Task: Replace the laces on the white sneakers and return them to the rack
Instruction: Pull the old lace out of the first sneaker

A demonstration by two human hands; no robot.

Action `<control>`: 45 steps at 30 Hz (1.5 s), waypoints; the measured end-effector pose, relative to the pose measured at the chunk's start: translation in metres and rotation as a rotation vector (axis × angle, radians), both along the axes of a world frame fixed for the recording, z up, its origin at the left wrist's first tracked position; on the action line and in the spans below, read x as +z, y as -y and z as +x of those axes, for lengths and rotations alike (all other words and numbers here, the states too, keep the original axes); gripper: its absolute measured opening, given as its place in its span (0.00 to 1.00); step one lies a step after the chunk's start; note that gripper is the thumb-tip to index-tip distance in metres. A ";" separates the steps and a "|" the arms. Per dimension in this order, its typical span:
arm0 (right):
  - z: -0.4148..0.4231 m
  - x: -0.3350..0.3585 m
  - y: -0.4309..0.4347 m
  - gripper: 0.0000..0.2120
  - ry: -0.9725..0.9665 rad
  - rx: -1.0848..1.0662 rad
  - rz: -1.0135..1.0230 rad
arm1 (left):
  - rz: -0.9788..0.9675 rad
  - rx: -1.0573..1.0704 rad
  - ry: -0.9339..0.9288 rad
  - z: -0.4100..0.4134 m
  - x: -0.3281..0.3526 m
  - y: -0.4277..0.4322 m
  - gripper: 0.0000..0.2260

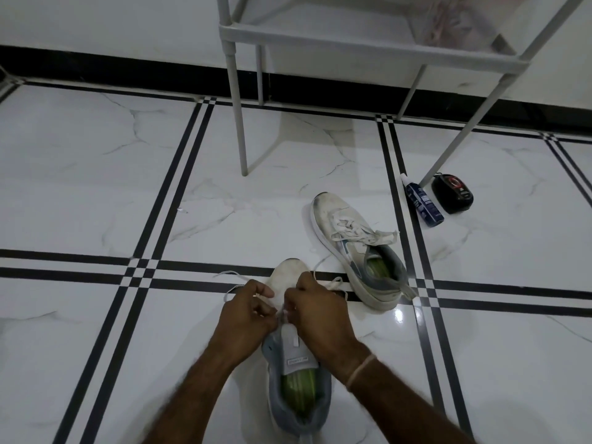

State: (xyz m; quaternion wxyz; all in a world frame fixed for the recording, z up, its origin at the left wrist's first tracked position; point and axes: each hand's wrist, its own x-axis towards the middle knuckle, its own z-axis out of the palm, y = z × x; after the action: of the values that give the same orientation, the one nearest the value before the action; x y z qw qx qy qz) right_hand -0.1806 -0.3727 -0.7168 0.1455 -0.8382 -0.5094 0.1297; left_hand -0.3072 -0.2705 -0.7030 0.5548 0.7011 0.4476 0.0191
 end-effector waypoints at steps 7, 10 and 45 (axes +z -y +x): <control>0.026 0.006 0.021 0.04 -1.174 -0.332 0.368 | -0.095 0.063 0.038 -0.007 -0.003 -0.003 0.14; 0.017 0.002 0.018 0.06 -0.704 -0.104 0.227 | -0.100 0.017 0.030 -0.004 -0.004 -0.003 0.14; 0.026 0.014 0.013 0.10 -0.864 -0.311 0.431 | -0.122 0.042 0.027 -0.010 -0.008 0.000 0.13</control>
State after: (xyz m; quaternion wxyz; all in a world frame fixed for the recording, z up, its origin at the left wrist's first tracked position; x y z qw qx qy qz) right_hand -0.1542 -0.3860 -0.7031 0.5302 -0.7248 -0.2871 0.3334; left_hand -0.3173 -0.2700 -0.7112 0.6019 0.6561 0.4550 0.0126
